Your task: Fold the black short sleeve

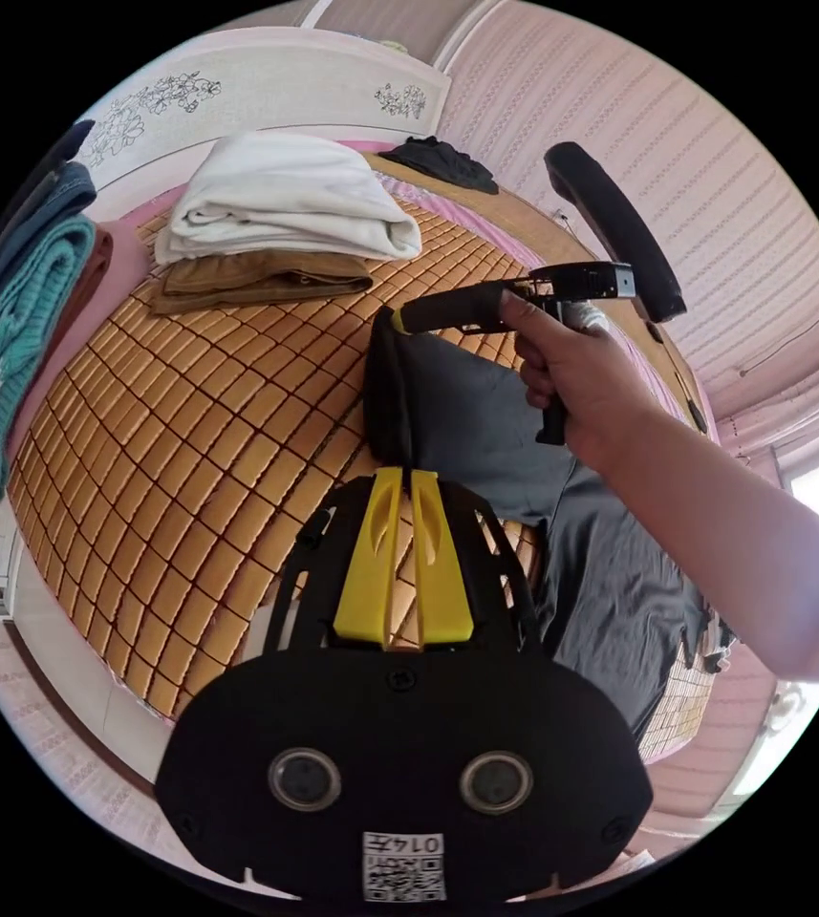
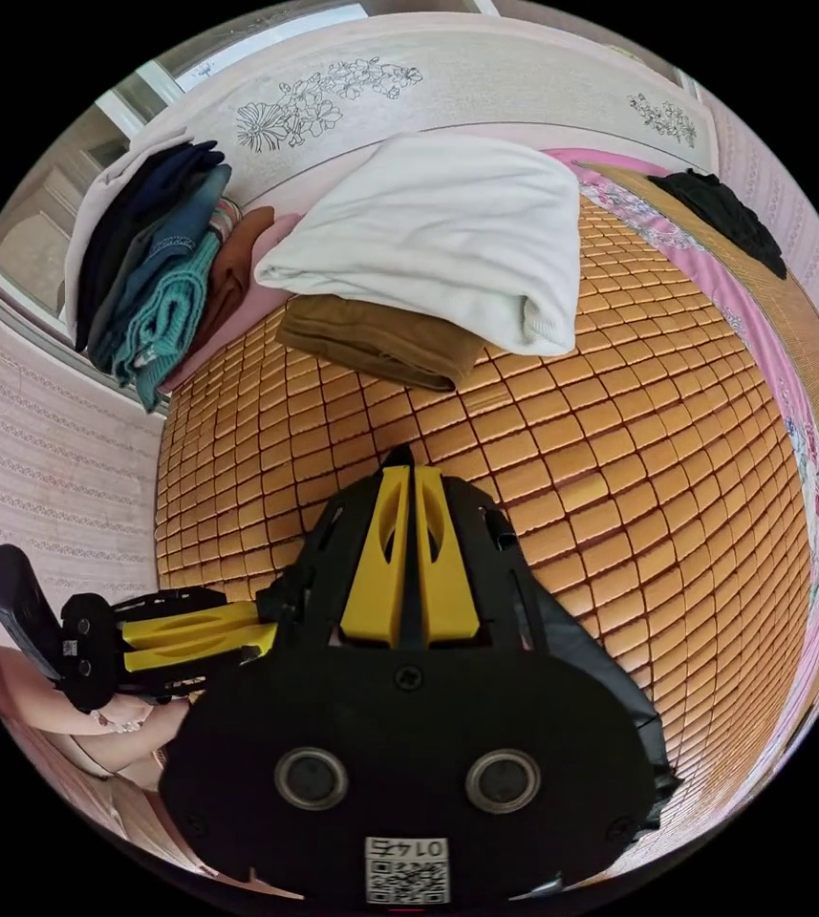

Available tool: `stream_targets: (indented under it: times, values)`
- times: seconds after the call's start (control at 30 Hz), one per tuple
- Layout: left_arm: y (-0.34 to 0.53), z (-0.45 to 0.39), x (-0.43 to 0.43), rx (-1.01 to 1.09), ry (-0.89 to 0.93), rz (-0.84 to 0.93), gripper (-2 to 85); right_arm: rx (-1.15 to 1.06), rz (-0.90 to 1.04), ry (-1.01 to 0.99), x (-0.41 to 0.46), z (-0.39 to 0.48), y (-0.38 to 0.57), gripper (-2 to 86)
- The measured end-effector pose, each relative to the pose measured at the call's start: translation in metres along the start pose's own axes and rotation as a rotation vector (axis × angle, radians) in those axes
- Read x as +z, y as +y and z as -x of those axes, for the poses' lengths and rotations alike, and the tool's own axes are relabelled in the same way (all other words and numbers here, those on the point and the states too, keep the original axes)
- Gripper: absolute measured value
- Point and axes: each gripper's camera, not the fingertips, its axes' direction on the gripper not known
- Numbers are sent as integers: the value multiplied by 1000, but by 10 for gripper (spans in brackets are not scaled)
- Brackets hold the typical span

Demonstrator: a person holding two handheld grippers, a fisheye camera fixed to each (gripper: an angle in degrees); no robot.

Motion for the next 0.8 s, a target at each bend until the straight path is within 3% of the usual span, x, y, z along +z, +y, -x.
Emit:
stream_targets:
  times: [0.1, 0.2, 0.27, 0.47, 0.8]
  values:
    - [3, 18, 12, -56, -2, 63, 17, -12, 57, 21, 13, 2, -15, 17]
    - [6, 35, 11, -123, 62, 84, 40, 32, -19, 5, -7, -8, -14, 41]
    - [13, 42, 2, -134, 64, 80, 43, 122, -95, 16, -27, -25, 2, 46]
    - [30, 59, -20, -147, 14, 87, 37, 267, -89, 18, -39, -41, 60, 47]
    - [16, 32, -11, -60, 78, 56, 84, 86, 12, 4, 15, 11, 8, 101]
